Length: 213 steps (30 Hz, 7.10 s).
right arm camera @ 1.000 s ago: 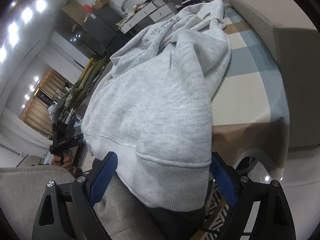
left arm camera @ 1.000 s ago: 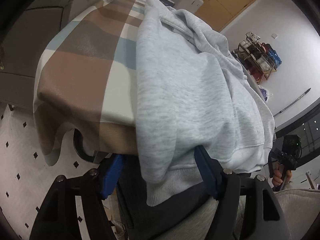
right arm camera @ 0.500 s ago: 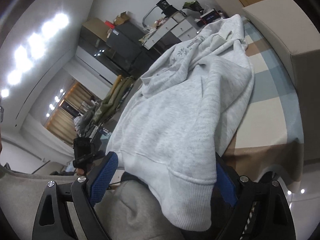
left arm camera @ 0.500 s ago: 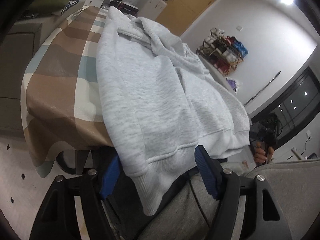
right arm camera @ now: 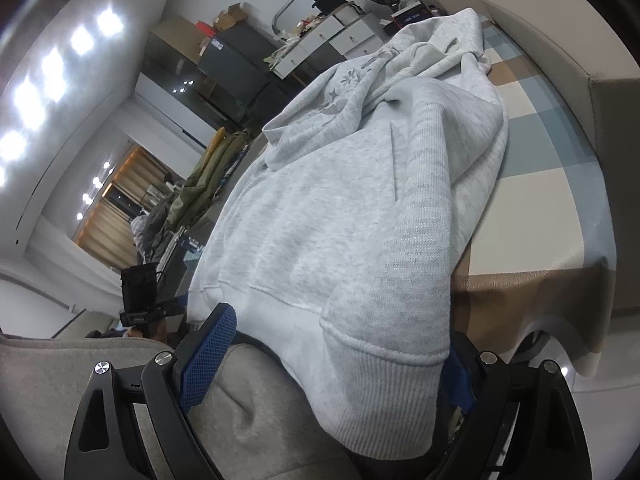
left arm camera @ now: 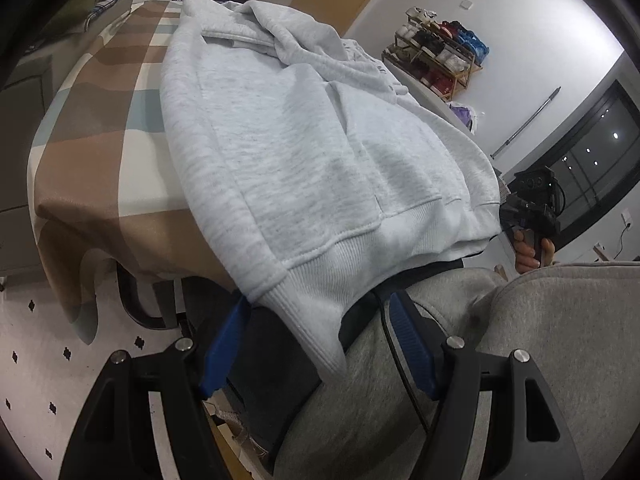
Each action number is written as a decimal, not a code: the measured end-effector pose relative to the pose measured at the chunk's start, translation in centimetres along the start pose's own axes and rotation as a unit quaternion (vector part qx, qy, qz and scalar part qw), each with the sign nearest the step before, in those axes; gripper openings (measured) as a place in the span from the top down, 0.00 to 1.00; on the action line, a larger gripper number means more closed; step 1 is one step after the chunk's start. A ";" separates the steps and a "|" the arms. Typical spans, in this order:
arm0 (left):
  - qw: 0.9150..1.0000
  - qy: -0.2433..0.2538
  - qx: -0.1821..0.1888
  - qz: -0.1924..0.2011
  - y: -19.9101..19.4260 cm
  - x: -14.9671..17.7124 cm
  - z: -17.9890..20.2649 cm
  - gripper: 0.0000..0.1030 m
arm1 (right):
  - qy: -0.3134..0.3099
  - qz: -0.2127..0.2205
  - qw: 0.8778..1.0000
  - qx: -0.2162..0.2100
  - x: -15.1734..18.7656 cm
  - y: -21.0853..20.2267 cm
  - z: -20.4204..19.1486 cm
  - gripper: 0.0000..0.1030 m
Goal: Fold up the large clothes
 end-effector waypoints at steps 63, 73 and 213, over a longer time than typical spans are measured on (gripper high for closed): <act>0.955 -0.235 -0.093 0.157 5.8 -35.7 -16.2 0.63 | 0.293 0.134 0.937 0.134 -42.4 11.3 14.8 0.48; 0.969 -0.140 -0.180 0.094 5.1 -31.1 -14.7 0.36 | 0.161 0.082 0.952 0.246 -36.8 9.0 12.2 0.27; 0.972 0.026 -0.235 0.016 20.7 -37.2 -9.3 0.06 | -0.101 -0.016 0.929 0.356 -36.2 28.6 3.5 0.15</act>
Point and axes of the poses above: each gripper's, at about its wrist camera, not at the fingertips, and y roughly the way its jaws point, z to its right, x to its underside, the point moved 8 cm from there along y, roughly the way its jaws point, and after that the axes turned 3 degrees about y, right-handed, at the moved point
